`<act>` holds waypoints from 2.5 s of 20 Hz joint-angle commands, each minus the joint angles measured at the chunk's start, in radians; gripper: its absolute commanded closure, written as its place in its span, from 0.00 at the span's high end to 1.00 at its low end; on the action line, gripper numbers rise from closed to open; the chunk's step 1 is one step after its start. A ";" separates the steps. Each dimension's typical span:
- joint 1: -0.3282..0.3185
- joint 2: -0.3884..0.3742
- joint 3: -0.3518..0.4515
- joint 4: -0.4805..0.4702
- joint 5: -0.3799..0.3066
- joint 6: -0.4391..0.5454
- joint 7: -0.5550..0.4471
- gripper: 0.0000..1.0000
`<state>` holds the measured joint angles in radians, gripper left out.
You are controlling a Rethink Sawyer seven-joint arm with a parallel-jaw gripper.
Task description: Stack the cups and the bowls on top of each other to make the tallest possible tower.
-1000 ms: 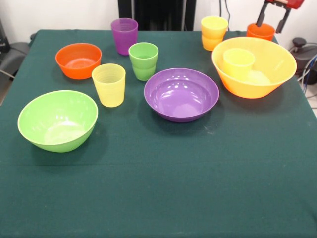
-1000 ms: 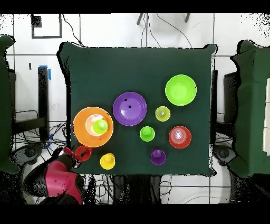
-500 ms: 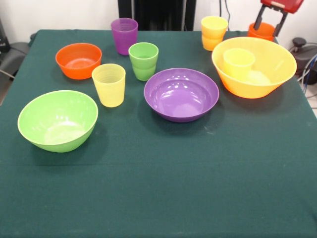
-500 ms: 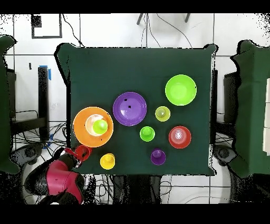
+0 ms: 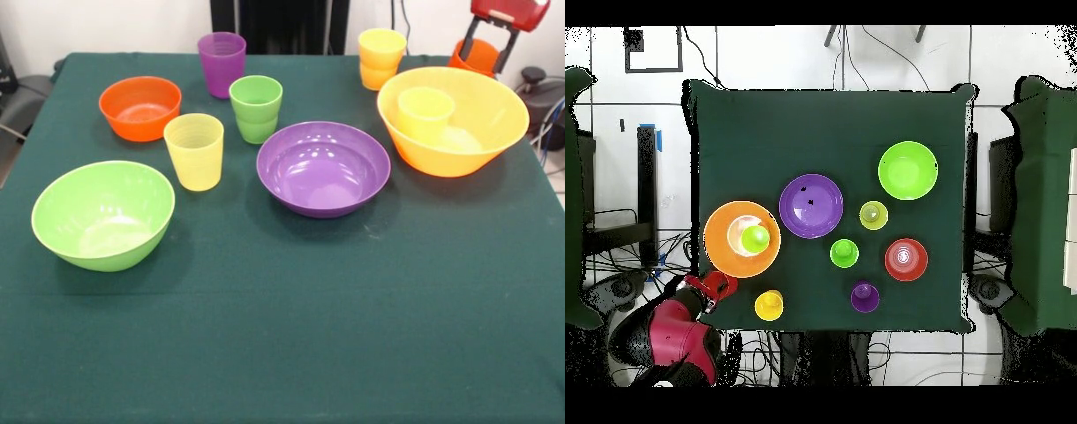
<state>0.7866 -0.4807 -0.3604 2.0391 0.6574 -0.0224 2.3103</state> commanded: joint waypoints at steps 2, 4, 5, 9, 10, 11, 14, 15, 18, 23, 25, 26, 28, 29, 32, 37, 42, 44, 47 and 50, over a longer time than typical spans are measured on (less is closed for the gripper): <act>0.026 0.077 0.073 -0.038 0.055 0.036 0.213 1.00; 0.024 0.073 0.074 -0.035 0.054 0.036 0.210 1.00; 0.021 0.070 0.075 -0.032 0.051 0.035 0.208 1.00; 0.014 0.049 0.079 -0.015 0.039 0.039 0.204 1.00; 0.015 0.038 0.081 -0.005 0.035 0.040 0.205 1.00; 0.015 0.026 0.081 0.003 0.031 0.046 0.203 1.00; 0.012 -0.019 0.076 0.040 0.014 0.064 0.195 1.00; 0.007 -0.036 0.075 0.052 0.006 0.069 0.189 1.00; -0.022 -0.095 0.080 0.096 -0.025 0.080 0.163 1.00; -0.056 -0.155 0.097 0.142 -0.053 0.083 0.140 1.00; -0.068 -0.176 0.105 0.154 -0.061 0.088 0.135 1.00; -0.077 -0.185 0.109 0.159 -0.066 0.090 0.132 1.00; -0.085 -0.193 0.113 0.160 -0.072 0.094 0.131 1.00; -0.087 -0.192 0.113 0.158 -0.073 0.095 0.131 1.00; -0.096 -0.183 0.128 0.160 -0.077 0.072 0.137 1.00; -0.095 -0.148 0.146 0.152 -0.070 0.028 0.157 1.00; -0.086 -0.096 0.157 0.129 -0.053 -0.017 0.181 1.00; -0.084 -0.078 0.160 0.119 -0.047 -0.031 0.188 1.00; -0.080 -0.062 0.160 0.111 -0.041 -0.042 0.194 1.00; -0.075 -0.049 0.156 0.106 -0.034 -0.051 0.198 1.00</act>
<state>0.7062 -0.6068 -0.3229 2.1395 0.6393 -0.0403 2.3220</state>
